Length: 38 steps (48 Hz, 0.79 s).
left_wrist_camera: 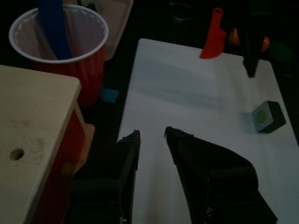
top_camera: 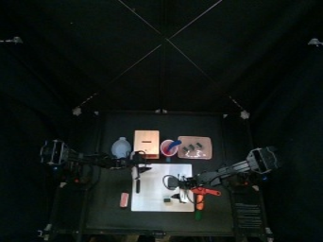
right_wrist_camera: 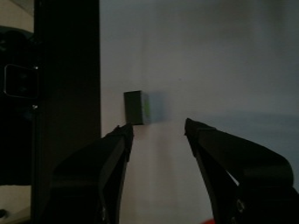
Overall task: Place sushi on board then cut the sushi with the knife then place the pieces on the plate
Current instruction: Place the 4 sushi pieces on the plate
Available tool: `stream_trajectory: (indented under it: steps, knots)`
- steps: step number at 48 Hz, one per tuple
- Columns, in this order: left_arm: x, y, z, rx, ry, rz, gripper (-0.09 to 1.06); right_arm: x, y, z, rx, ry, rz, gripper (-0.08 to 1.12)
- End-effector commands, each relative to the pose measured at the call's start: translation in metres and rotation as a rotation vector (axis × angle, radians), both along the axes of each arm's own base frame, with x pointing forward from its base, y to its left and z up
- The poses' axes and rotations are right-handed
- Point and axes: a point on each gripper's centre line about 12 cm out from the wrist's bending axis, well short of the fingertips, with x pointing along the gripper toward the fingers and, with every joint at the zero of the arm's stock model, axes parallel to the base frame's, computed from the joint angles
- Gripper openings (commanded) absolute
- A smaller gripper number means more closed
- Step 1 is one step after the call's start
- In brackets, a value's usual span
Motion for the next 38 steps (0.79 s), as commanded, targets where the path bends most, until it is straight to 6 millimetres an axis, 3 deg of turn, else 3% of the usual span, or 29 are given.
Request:
stream_trajectory:
  steps: [1,22,32,38]
  knots:
    - [0.006,0.001,0.009,0.002,-0.031,0.002,0.72,0.013,0.011,0.009,0.018,-0.032,0.012,0.86]
    - [0.004,-0.001,0.006,0.008,-0.021,-0.009,0.72,0.036,0.020,-0.035,-0.013,0.055,0.023,0.85]
    - [0.001,-0.001,0.003,0.009,-0.013,-0.010,0.72,0.046,0.022,-0.031,-0.004,0.037,0.016,0.72]
    - [-0.001,0.000,0.000,0.011,-0.002,-0.007,0.72,0.041,0.007,-0.028,0.004,0.047,-0.022,0.67]
